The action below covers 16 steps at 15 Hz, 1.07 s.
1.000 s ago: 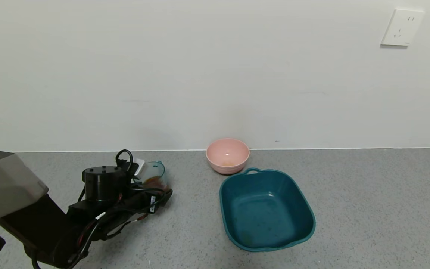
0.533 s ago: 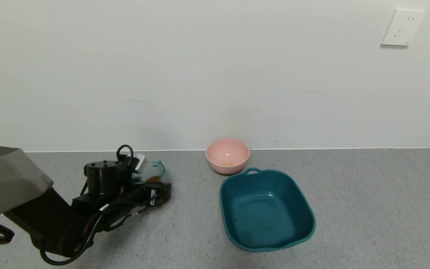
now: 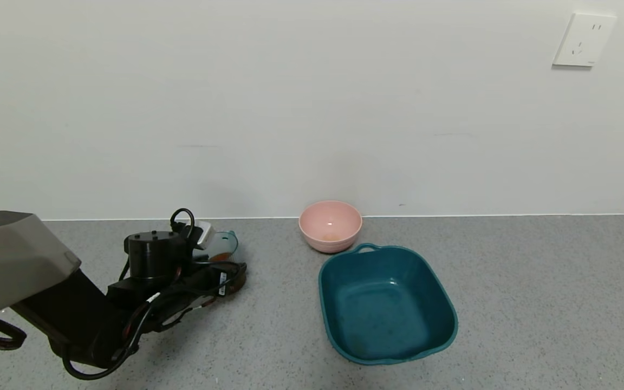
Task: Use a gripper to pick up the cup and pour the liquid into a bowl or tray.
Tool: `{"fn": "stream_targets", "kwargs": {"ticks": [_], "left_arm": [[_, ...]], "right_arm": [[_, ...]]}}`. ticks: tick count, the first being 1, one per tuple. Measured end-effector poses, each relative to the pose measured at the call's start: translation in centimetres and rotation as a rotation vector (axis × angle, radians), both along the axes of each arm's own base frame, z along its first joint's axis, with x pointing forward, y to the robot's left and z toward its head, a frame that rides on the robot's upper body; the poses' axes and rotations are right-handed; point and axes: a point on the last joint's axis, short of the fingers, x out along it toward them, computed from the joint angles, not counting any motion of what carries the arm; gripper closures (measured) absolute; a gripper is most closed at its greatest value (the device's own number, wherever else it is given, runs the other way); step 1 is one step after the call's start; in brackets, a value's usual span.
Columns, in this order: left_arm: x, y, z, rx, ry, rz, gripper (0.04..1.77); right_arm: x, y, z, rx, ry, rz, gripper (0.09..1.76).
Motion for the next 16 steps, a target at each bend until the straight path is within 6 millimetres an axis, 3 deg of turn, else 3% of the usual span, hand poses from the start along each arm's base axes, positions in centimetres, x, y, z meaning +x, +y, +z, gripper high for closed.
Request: {"fn": "stream_targets", "kwargs": {"ticks": [10,16], "left_arm": [[-0.1,0.1,0.0,0.002,0.011,0.004,0.47],[-0.5,0.1,1.3,0.018,0.031,-0.002,0.48]], "right_arm": [[0.0,0.0,0.0,0.000,0.000,0.000,0.14],[0.0,0.0,0.0,-0.001,0.000,0.000,0.14]]}}
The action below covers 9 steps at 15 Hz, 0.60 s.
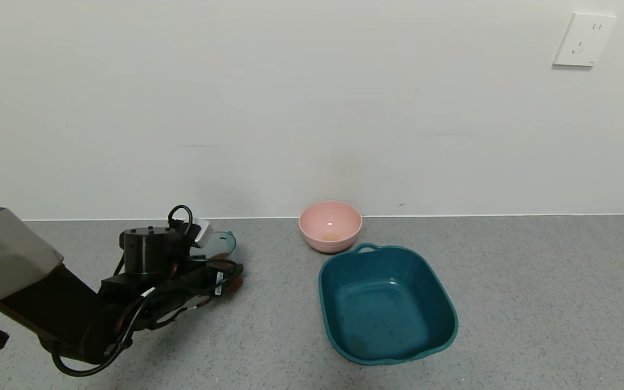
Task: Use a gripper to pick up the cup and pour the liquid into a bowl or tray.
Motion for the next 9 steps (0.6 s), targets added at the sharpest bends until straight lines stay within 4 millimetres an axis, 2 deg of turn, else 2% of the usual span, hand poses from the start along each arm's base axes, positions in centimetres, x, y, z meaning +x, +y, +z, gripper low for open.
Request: {"fn": "stream_targets", "kwargs": {"ticks": [5,9], "left_arm": [[-0.7,-0.1,3.8,0.023,-0.010,-0.017,0.48],[-1.5,-1.2,7.0,0.048,-0.041,-0.024,0.48]], "right_arm": [[0.0,0.0,0.0,0.000,0.000,0.000,0.14],[0.0,0.0,0.0,0.000,0.000,0.000,0.14]]}}
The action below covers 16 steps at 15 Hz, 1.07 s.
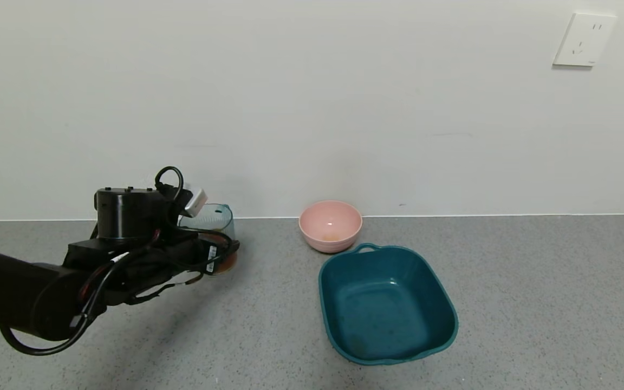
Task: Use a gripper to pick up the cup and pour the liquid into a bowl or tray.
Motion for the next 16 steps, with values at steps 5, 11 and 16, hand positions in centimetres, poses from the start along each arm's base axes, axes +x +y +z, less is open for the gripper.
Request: {"fn": "stream_targets", "kwargs": {"ticks": [5,11,16], "left_arm": [[-1.0,-2.5,2.4,0.032,-0.046,-0.038,0.48],[-2.3,-6.5,3.4,0.060,-0.061,-0.115,0.48],[-2.8,-9.2,4.0,0.076,-0.039,-0.184,0.48]], "right_arm": [[0.0,0.0,0.0,0.000,0.000,0.000,0.14],[0.0,0.0,0.0,0.001,0.000,0.000,0.14],[0.0,0.0,0.0,0.000,0.000,0.000,0.14]]}}
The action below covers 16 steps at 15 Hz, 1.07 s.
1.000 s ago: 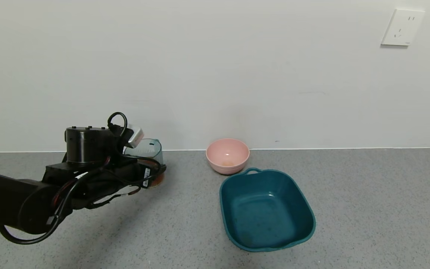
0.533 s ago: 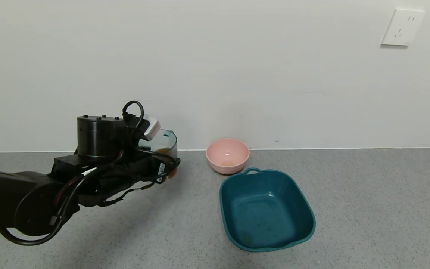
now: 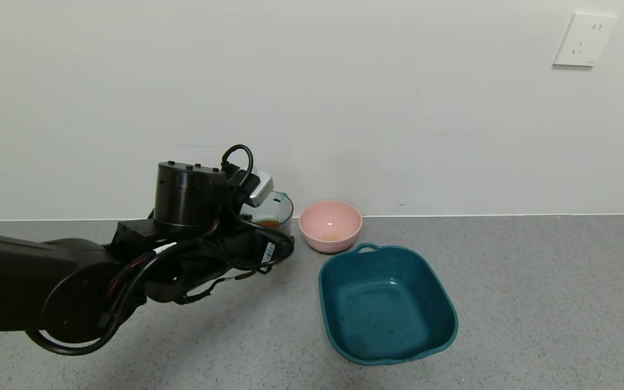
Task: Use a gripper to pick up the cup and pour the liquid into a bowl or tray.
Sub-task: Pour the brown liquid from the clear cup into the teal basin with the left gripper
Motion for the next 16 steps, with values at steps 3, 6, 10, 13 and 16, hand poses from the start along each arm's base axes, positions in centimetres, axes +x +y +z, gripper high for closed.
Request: {"fn": "stream_targets", "kwargs": {"ticks": [3,6,10,13,16], "left_arm": [[-0.5,-1.6,0.7,0.012,0.004,-0.032,0.48],[-1.0,-3.4,1.3,0.045,-0.009,-0.074,0.48],[-1.3,-4.9,0.9,0.143,-0.022,-0.116,0.48],[-1.3,-5.5,0.8,0.218,-0.016,-0.155,0.48],[-1.2,-5.7,1.0,0.337,-0.056,-0.176,0.48]], "right_arm": [[0.0,0.0,0.0,0.000,0.000,0.000,0.14],[0.0,0.0,0.0,0.000,0.000,0.000,0.14],[0.0,0.0,0.0,0.000,0.000,0.000,0.14],[0.0,0.0,0.0,0.000,0.000,0.000,0.14],[0.0,0.0,0.0,0.000,0.000,0.000,0.14]]}}
